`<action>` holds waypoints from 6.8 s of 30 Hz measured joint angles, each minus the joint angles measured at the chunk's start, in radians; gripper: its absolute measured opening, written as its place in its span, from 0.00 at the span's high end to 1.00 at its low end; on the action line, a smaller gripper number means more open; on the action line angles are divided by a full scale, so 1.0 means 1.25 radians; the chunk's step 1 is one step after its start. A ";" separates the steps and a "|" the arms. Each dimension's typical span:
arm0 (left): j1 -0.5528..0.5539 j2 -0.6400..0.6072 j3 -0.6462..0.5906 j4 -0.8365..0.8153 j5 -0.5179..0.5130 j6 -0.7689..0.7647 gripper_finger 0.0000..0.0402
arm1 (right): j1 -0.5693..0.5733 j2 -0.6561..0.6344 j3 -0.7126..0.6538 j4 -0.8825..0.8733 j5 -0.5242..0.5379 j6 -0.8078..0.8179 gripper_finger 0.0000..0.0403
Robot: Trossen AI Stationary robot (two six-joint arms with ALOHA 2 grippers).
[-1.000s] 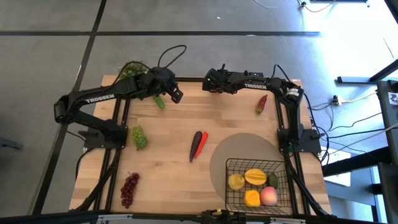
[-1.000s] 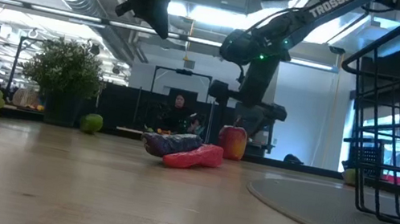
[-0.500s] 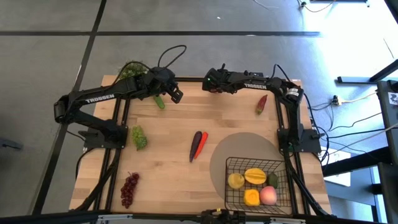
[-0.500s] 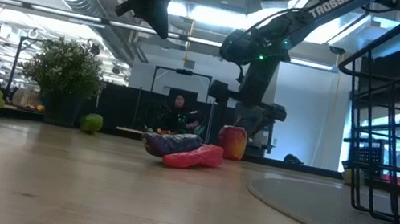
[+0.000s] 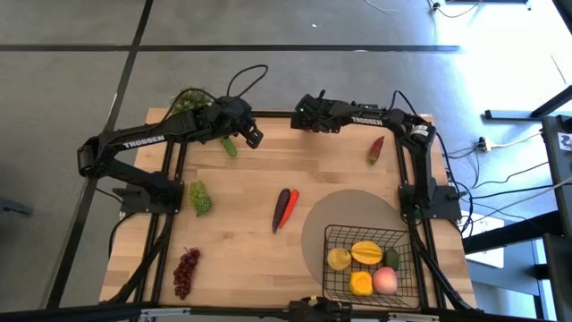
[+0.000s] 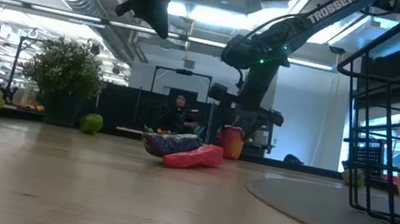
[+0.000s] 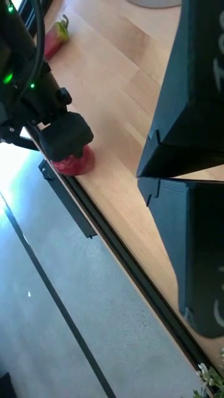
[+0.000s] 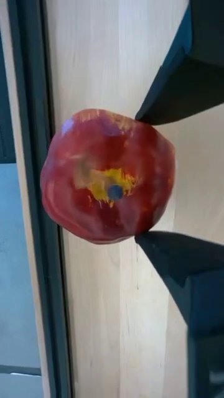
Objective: Build produce basket
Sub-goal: Put the red apple into the wire basket
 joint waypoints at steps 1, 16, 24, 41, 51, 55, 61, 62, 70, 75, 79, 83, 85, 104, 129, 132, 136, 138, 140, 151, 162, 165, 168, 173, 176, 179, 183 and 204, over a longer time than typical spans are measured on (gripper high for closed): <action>0.000 0.000 0.000 0.000 0.000 0.000 1.00 | 0.000 0.000 0.000 -0.001 0.000 -0.001 0.39; 0.000 0.000 0.000 0.000 0.000 0.000 1.00 | 0.000 0.000 0.001 -0.004 -0.004 -0.044 0.47; 0.000 0.000 0.000 0.000 0.000 0.000 1.00 | 0.001 0.003 0.031 -0.066 -0.039 -0.062 0.48; 0.000 0.000 0.000 0.000 0.000 0.000 1.00 | 0.016 -0.027 0.033 -0.075 -0.061 -0.083 0.49; 0.000 0.000 0.000 0.000 0.000 0.000 1.00 | 0.036 -0.046 0.034 -0.099 -0.086 -0.068 0.58; 0.000 0.000 0.000 0.000 0.000 0.000 1.00 | 0.033 -0.046 0.034 -0.089 -0.120 -0.106 0.59; 0.000 0.000 0.000 0.000 0.000 0.000 1.00 | 0.040 -0.047 0.034 -0.024 -0.139 -0.255 0.50; 0.000 0.000 0.000 0.000 0.000 0.000 1.00 | 0.040 -0.048 0.034 -0.025 -0.142 -0.269 0.48; 0.000 0.000 0.000 0.000 0.000 0.000 1.00 | 0.042 -0.049 0.034 -0.051 -0.148 -0.293 0.23; 0.000 0.000 0.000 0.000 0.000 0.000 1.00 | 0.042 -0.049 0.034 -0.054 -0.132 -0.292 0.08; 0.000 0.000 0.000 0.000 0.000 0.000 1.00 | 0.035 -0.049 0.034 -0.066 -0.094 -0.283 0.03; 0.000 0.000 0.000 0.000 0.000 0.000 1.00 | 0.028 -0.049 0.034 -0.065 -0.063 -0.270 0.02; 0.000 0.000 0.000 0.000 0.000 0.000 1.00 | 0.024 -0.045 0.034 -0.059 -0.062 -0.270 0.02; 0.000 0.000 0.000 0.000 0.000 0.000 1.00 | 0.024 -0.033 0.033 -0.058 -0.139 -0.159 0.02; 0.000 0.000 0.000 0.000 0.000 0.000 1.00 | 0.078 -0.027 0.033 -0.043 0.074 0.148 0.02; 0.000 0.000 0.000 0.000 0.000 0.000 1.00 | 0.066 -0.009 0.033 -0.036 0.037 0.129 0.02; 0.000 0.000 0.000 0.000 0.000 0.000 1.00 | 0.056 0.001 0.033 -0.017 0.005 0.103 0.02; 0.000 0.000 0.000 0.000 0.000 0.000 1.00 | 0.050 0.009 0.033 -0.015 -0.016 0.101 0.02; 0.000 0.000 0.000 0.000 0.000 0.000 1.00 | 0.043 0.015 0.032 -0.010 -0.037 0.078 0.02; 0.000 0.000 0.000 0.000 0.000 0.000 1.00 | 0.023 0.036 0.033 0.034 -0.059 -0.004 0.02; 0.000 0.000 0.000 0.000 0.000 0.000 1.00 | 0.023 0.036 0.033 0.039 -0.039 -0.044 0.11; 0.000 0.000 0.000 0.000 0.000 0.000 1.00 | 0.023 0.036 0.033 0.039 -0.038 -0.044 0.17; 0.000 0.000 0.000 0.000 0.000 0.000 1.00 | 0.026 0.036 0.033 0.039 -0.038 -0.044 0.25; 0.000 0.000 0.000 0.000 0.000 0.000 1.00 | 0.032 0.036 0.033 0.040 -0.037 -0.042 0.33; 0.000 0.000 0.000 0.000 0.000 0.000 1.00 | 0.032 0.036 0.033 0.040 -0.041 -0.062 0.32; 0.000 0.000 0.000 0.000 0.000 0.000 1.00 | 0.032 0.036 0.033 0.041 -0.043 -0.097 0.29; 0.000 0.000 0.000 0.000 0.000 0.000 1.00 | 0.032 0.036 0.033 0.042 -0.044 -0.115 0.28; 0.000 0.000 0.000 0.000 0.000 0.000 1.00 | 0.034 0.031 0.033 0.042 -0.060 -0.128 0.32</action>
